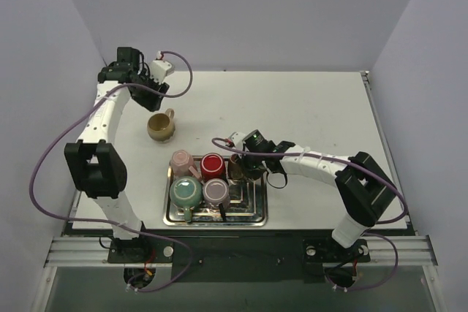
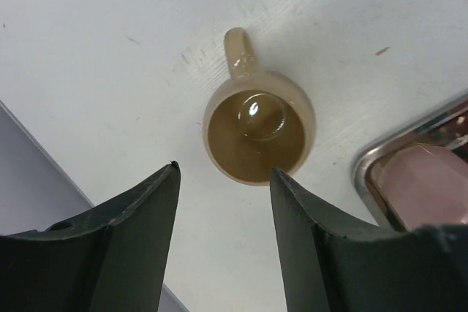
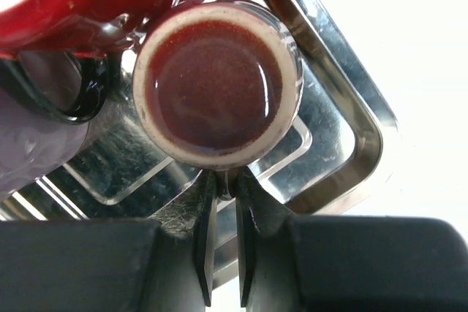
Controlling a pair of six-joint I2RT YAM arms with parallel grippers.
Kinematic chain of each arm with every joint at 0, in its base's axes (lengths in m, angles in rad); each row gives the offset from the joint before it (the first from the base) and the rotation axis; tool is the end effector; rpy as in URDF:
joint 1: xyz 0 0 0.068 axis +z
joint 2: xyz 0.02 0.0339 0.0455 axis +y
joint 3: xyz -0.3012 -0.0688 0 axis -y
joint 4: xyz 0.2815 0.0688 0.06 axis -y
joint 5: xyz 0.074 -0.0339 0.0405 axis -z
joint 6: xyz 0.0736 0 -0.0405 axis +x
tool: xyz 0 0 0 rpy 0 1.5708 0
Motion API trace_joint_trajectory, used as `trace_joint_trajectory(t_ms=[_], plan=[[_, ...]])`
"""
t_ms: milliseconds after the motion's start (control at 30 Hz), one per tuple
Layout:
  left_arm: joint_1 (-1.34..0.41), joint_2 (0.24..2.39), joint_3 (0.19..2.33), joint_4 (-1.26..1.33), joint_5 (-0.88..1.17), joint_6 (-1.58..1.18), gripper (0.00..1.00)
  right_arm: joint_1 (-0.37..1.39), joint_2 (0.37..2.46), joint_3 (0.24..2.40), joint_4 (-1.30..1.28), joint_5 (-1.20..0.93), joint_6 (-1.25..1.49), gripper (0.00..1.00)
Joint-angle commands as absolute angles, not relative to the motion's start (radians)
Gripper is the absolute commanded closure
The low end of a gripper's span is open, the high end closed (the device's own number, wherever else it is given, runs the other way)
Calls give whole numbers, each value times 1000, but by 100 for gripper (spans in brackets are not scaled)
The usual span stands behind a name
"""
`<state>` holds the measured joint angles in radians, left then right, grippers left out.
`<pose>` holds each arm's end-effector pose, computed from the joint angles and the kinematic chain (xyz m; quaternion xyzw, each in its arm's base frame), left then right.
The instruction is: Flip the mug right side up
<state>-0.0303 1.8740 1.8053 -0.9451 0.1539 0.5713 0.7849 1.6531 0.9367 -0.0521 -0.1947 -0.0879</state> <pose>0.4719 -0.0256 0.3169 0.3042 0.9093 0.0020 0.2839 0.2740 0.2939 0.1725 -0.4217 0.8143 0.2168 0.3347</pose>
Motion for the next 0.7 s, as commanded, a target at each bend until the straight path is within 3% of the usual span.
trace_joint_trajectory(t_ms=[0, 100, 200, 333, 467, 600, 667], plan=[[-35, 1680, 1769, -1037, 463, 666, 37, 782, 1525, 994, -161, -210, 0, 100], [-102, 1544, 1711, -1026, 494, 684, 37, 779, 1410, 991, -186, -187, 100, 100], [-216, 1438, 1631, -996, 401, 710, 33, 775, 1297, 1006, -209, -169, 231, 100], [-539, 1261, 1536, -1009, 243, 868, 33, 772, 1183, 1049, -227, -189, 403, 100], [-623, 1207, 1660, -1138, 220, 884, 33, 779, 1079, 1107, -203, -198, 553, 100], [-701, 1013, 1527, -967, 130, 1149, 28, 782, 999, 1114, -111, -204, 691, 100], [-738, 858, 1351, -736, 138, 1269, 24, 794, 970, 1117, -71, -206, 739, 100]])
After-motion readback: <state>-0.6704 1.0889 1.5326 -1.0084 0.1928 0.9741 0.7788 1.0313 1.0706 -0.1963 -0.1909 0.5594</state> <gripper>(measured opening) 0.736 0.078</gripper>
